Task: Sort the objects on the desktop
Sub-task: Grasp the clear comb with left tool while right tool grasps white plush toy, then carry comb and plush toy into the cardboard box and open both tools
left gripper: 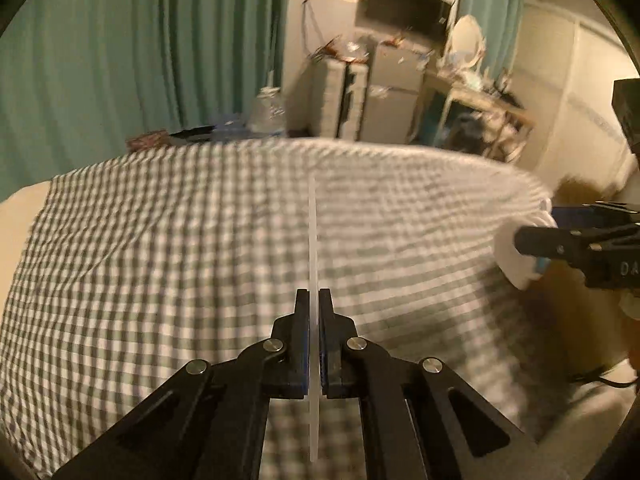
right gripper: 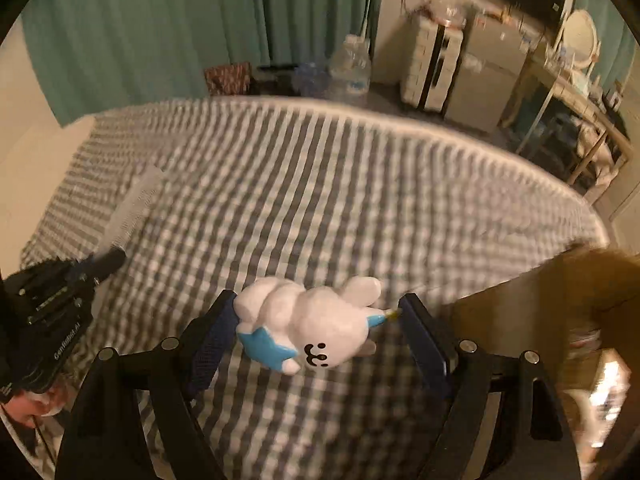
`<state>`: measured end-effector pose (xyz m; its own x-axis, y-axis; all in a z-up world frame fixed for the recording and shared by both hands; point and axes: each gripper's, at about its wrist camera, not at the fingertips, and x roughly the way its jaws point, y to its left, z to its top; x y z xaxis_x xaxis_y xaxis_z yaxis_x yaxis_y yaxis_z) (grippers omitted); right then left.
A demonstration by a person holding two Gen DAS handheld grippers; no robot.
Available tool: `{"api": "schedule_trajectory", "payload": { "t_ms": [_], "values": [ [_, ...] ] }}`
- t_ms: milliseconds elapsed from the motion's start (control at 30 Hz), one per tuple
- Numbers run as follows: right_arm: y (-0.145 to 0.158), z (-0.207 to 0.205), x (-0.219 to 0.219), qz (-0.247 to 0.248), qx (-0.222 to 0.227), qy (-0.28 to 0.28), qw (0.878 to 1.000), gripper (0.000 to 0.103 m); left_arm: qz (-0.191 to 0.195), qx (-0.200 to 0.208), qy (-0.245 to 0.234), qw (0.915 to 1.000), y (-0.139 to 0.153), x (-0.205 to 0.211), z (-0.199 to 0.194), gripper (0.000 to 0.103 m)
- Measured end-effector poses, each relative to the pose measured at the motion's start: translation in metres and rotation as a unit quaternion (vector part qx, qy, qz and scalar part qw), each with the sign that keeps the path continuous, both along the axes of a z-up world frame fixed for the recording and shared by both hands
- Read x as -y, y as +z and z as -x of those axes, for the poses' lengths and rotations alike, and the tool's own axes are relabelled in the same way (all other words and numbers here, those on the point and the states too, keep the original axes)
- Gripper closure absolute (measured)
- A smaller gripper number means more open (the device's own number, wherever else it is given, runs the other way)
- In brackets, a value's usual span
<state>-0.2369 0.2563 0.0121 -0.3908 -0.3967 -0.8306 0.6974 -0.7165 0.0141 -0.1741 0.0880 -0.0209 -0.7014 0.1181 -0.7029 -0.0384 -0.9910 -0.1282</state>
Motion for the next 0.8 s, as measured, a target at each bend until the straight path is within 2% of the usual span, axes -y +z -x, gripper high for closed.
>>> {"api": "schedule_trajectory", "payload": {
  "t_ms": [100,233,367,400,500,567,600,633,667,700,800],
  "values": [
    [0.055,0.000,-0.035,0.019,-0.024,-0.008,1.000,0.022,-0.020,-0.021,-0.028,0.9992,0.040,-0.030,-0.007,0.100],
    [0.109,0.004,-0.094,0.044,-0.026,-0.051,0.997,0.022,-0.035,-0.042,-0.092,0.9943,0.091,-0.099,-0.009,0.100],
    [0.123,0.012,-0.142,0.008,-0.052,-0.113,0.992,0.022,-0.023,-0.062,-0.126,0.9898,0.126,-0.191,-0.013,0.100],
    [0.123,0.016,-0.159,0.009,-0.059,-0.141,0.988,0.022,-0.026,-0.061,-0.136,0.9885,0.129,-0.210,-0.013,0.100],
    [0.113,0.031,-0.194,0.018,-0.039,-0.183,0.982,0.022,-0.058,-0.036,-0.146,0.9870,0.127,-0.260,-0.003,0.100],
    [0.106,0.041,-0.211,0.026,-0.033,-0.206,0.978,0.021,-0.079,-0.017,-0.132,0.9879,0.119,-0.284,0.005,0.096],
    [0.101,0.045,-0.223,0.038,-0.044,-0.219,0.974,0.021,-0.085,-0.014,-0.126,0.9883,0.116,-0.289,0.007,0.077],
    [0.102,0.049,-0.232,0.049,-0.052,-0.227,0.971,0.017,-0.100,-0.004,-0.127,0.9868,0.112,-0.293,0.008,0.024],
    [0.099,0.053,-0.240,0.055,-0.056,-0.237,0.968,0.004,-0.106,0.013,-0.122,0.9868,0.107,-0.298,0.010,0.000],
    [0.094,0.055,-0.249,0.061,-0.055,-0.244,0.966,0.002,-0.097,0.015,-0.102,0.9899,0.107,-0.301,0.011,0.000],
    [0.087,0.058,-0.268,0.074,-0.035,-0.251,0.965,0.001,-0.056,-0.015,-0.082,0.9950,0.110,-0.302,0.000,0.000]
  ]
}}
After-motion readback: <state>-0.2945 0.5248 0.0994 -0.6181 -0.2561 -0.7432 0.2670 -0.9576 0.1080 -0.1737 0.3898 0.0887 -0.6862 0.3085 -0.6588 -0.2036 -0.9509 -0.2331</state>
